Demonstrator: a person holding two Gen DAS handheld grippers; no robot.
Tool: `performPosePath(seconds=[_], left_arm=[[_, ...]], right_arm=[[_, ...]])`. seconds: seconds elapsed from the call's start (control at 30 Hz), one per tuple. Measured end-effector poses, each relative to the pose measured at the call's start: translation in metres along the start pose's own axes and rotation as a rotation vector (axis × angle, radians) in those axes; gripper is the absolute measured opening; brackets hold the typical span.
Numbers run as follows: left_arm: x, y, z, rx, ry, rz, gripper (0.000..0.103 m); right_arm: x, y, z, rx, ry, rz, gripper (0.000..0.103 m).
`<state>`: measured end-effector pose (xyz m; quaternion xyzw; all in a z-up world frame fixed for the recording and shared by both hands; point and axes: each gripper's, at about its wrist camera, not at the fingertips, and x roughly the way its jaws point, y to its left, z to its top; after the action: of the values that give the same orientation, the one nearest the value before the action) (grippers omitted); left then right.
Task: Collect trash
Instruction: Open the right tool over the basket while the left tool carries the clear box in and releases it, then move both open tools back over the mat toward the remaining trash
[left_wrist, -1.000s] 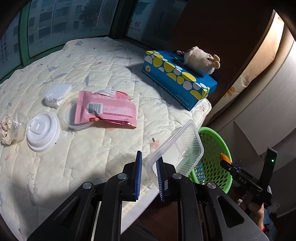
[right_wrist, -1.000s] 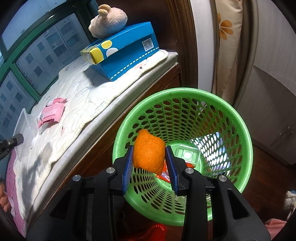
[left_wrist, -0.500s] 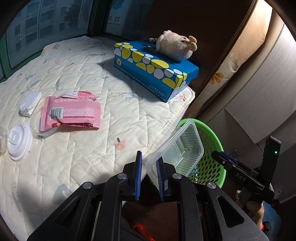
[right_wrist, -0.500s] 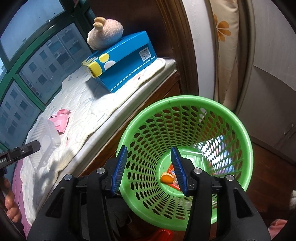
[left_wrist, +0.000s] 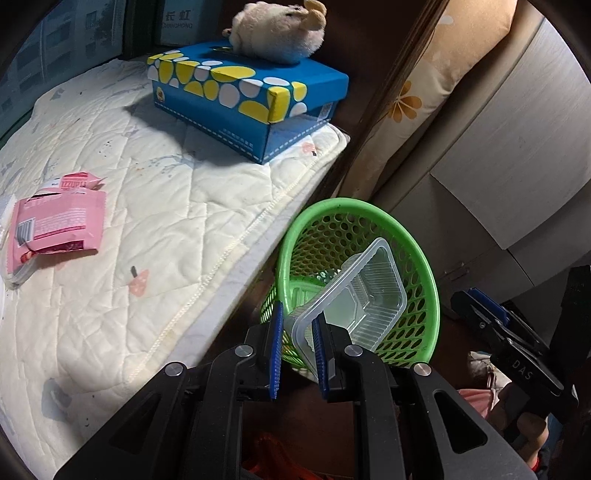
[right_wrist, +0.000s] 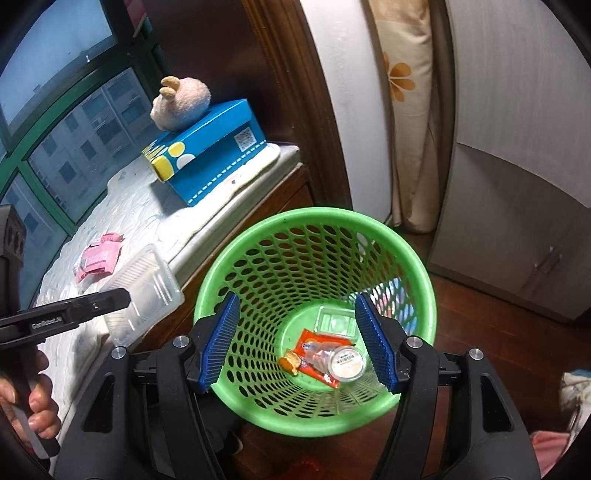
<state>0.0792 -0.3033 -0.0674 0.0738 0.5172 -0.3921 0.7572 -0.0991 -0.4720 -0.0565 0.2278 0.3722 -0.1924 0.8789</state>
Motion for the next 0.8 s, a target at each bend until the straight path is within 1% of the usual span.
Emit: performPosePath(seconds=[0.2,0.23,0.27,0.3,0.33,0.4,0.47,0.57,0.7,0.8], left_arm=[[0.022,-0.02,0.003,0.028,0.038,-0.023,0.017],[0.025,-0.023,0.003,0.034,0.041,-0.027,0.019],[0.027,-0.024,0.002,0.033,0.047,-0.038,0.024],[0.028,-0.025,0.002,0.027,0.051,-0.041,0.043],[0.028,-0.025,0.002,0.024,0.043,-0.036,0.047],[0.029,-0.027,0.001,0.033,0.038,-0.036,0.047],[0.028,-0.024,-0.001,0.022,0.04,-0.044,0.047],[0.021,-0.018,-0.003,0.014,0.03,-0.037,0.047],[0.003,0.005,-0.008,-0.028,0.007,-0.02,0.047],[-0.015,0.026,-0.014,-0.051,-0.017,0.024,0.047]], right_arm=[[0.0,-0.014,-0.007,0.035,0.015,0.001,0.065],[-0.001,-0.015,-0.008,0.036,0.015,0.001,0.065],[-0.002,-0.016,-0.009,0.036,0.013,0.0,0.065],[-0.002,-0.017,-0.009,0.037,0.012,0.001,0.065],[-0.004,-0.019,-0.01,0.039,0.011,0.001,0.065],[-0.006,-0.021,-0.01,0.041,0.008,0.0,0.065],[-0.006,-0.021,-0.01,0.041,0.01,0.001,0.065],[-0.006,-0.016,-0.009,0.028,0.01,0.007,0.065],[-0.007,-0.001,-0.007,-0.008,0.011,0.033,0.067],[-0.004,0.018,-0.004,-0.052,0.016,0.059,0.07]])
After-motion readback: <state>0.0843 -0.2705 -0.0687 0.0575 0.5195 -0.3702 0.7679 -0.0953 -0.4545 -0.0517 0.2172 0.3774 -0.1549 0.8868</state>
